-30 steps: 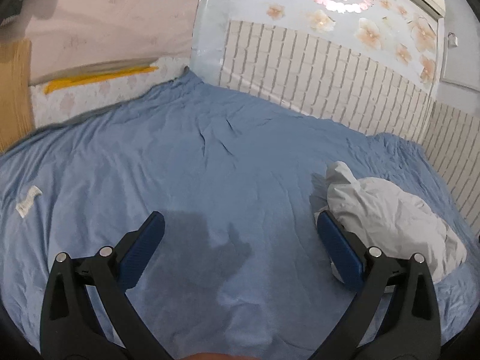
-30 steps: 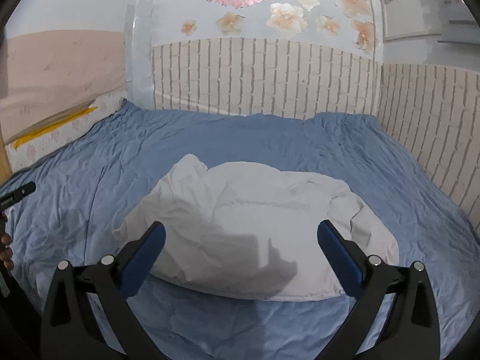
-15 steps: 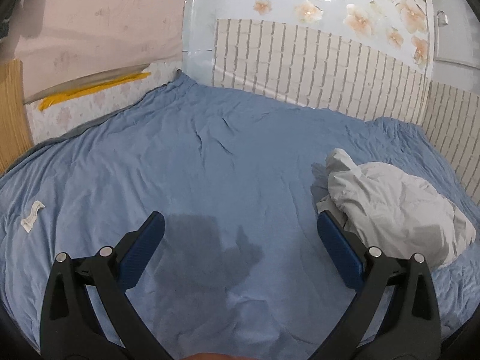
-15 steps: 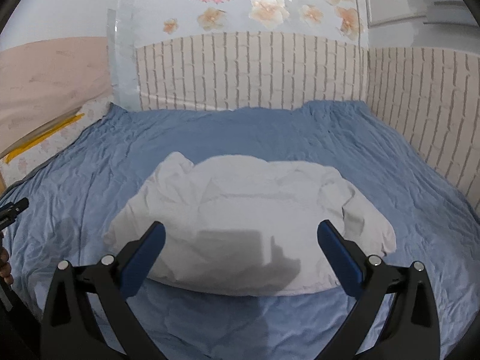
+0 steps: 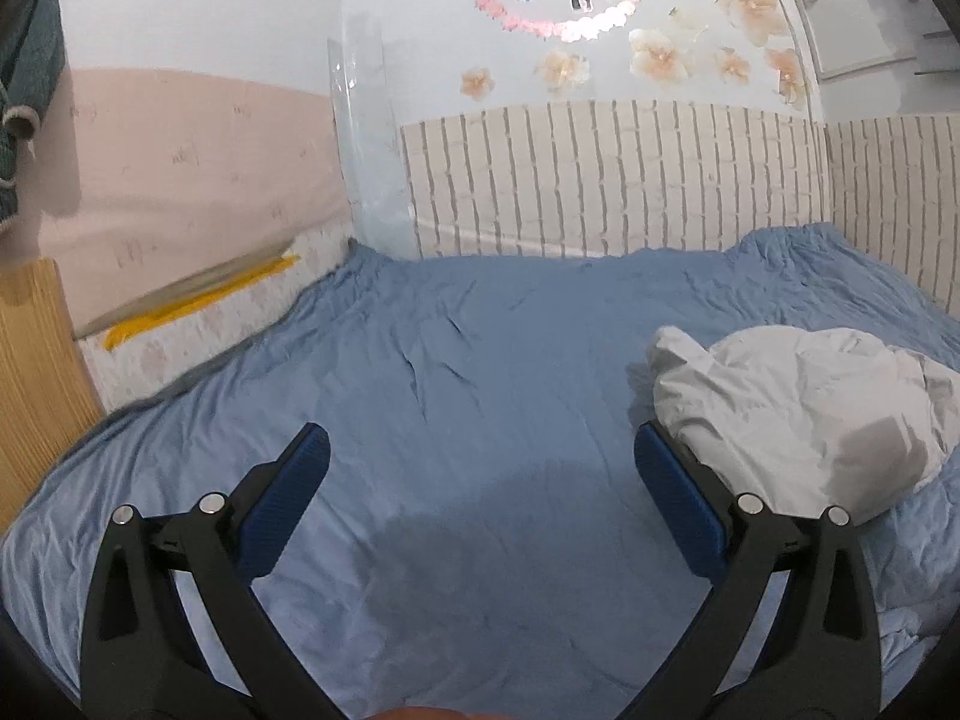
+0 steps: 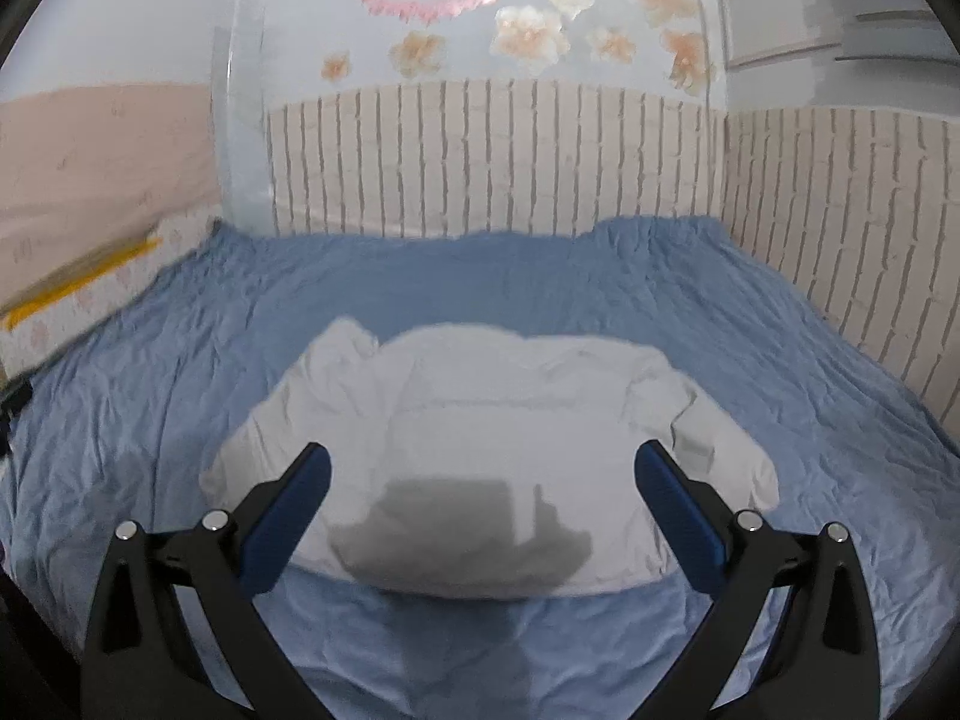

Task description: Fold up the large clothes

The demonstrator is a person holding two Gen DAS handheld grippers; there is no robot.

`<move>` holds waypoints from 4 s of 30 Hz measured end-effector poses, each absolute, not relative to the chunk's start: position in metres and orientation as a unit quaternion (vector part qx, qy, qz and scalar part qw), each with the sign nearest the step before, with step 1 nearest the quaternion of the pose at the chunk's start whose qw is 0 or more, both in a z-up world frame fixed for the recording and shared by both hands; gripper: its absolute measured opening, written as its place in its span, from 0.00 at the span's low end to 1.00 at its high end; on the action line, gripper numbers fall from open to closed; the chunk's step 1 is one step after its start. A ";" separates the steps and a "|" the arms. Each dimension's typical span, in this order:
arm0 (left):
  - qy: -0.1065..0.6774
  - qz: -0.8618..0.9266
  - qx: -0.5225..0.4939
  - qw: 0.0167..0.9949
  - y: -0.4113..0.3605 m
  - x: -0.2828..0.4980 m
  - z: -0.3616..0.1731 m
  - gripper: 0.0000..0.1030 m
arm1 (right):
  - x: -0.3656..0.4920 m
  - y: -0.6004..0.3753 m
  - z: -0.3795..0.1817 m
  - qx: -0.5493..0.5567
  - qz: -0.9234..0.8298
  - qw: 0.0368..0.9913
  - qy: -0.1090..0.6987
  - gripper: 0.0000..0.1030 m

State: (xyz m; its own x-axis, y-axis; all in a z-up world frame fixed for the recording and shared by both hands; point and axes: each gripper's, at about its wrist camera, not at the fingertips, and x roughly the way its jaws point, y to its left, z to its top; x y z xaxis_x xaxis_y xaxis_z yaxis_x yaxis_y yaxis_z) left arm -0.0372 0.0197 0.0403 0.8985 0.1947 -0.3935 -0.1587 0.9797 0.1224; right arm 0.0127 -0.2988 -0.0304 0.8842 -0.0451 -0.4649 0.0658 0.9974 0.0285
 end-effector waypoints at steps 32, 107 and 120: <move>0.257 0.038 -0.027 0.965 0.041 -0.022 0.026 0.97 | 0.033 -0.263 -0.055 -0.051 -0.013 0.962 0.268 0.98; 0.283 0.107 0.034 0.952 0.033 -0.029 0.021 0.97 | 0.000 -0.289 -0.032 0.013 -0.004 0.971 0.240 0.98; 0.264 0.119 0.036 0.956 0.028 -0.025 0.022 0.97 | -0.003 -0.306 -0.023 0.041 -0.002 0.971 0.237 0.98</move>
